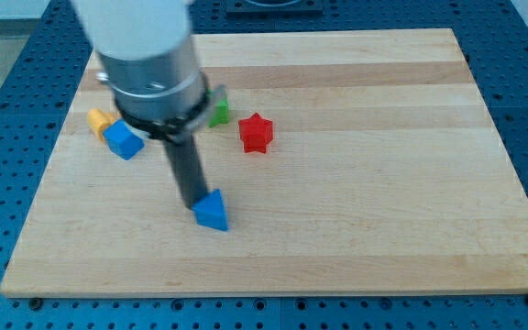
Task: Keep blue triangle at bottom right to red star
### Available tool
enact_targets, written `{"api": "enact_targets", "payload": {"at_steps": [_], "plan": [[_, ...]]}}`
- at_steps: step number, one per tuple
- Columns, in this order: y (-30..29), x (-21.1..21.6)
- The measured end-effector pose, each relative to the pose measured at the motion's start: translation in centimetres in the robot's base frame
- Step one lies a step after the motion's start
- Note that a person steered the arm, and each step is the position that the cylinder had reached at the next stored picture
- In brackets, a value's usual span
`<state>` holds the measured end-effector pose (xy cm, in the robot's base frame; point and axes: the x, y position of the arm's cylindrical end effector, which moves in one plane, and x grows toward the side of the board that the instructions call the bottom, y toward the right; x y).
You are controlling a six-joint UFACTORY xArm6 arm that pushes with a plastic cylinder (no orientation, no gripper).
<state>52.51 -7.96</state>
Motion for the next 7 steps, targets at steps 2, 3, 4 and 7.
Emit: {"api": "enact_targets", "payload": {"at_steps": [2, 3, 4, 7], "plan": [[-2.1, 4.7], [4.7, 4.5], [5.5, 1.8], [-3.4, 5.7]]}}
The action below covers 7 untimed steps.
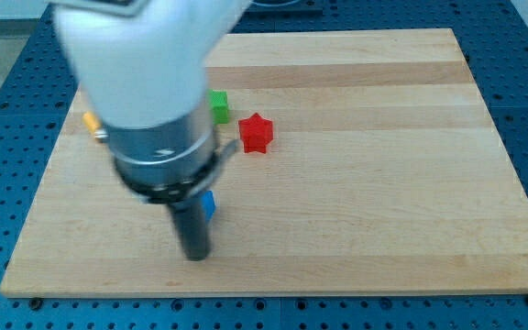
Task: Keep blue triangle at bottom right to red star
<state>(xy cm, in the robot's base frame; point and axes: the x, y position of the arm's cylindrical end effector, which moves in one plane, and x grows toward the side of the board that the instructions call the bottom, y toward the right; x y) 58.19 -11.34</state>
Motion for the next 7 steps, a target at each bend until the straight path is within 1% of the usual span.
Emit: {"api": "enact_targets", "payload": {"at_steps": [1, 2, 3, 4, 5, 7], "plan": [[-1.8, -4.3], [1.6, -7.6], [2.6, -6.7], [-1.9, -4.2], [-1.3, -3.3], [5.8, -3.5]]}}
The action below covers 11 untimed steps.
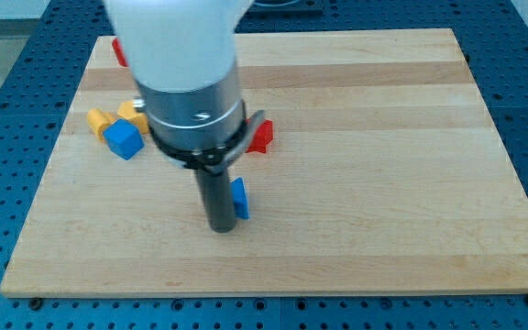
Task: Keep blue triangle at bottom right to red star
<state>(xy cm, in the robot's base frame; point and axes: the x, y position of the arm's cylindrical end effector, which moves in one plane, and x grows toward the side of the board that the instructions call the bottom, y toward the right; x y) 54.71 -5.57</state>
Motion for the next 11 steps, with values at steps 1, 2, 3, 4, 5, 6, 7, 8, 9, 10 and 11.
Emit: {"api": "enact_targets", "payload": {"at_steps": [1, 2, 3, 4, 5, 6, 7, 8, 9, 10, 11], "plan": [[2.5, -2.1], [2.0, -3.2], [1.6, -3.9], [1.0, -4.4], [-0.9, -4.4], [-1.8, -5.5], [-1.7, -6.7], [-1.7, -7.1], [-1.9, -8.5], [-0.8, -9.1], [2.7, -7.7]]}}
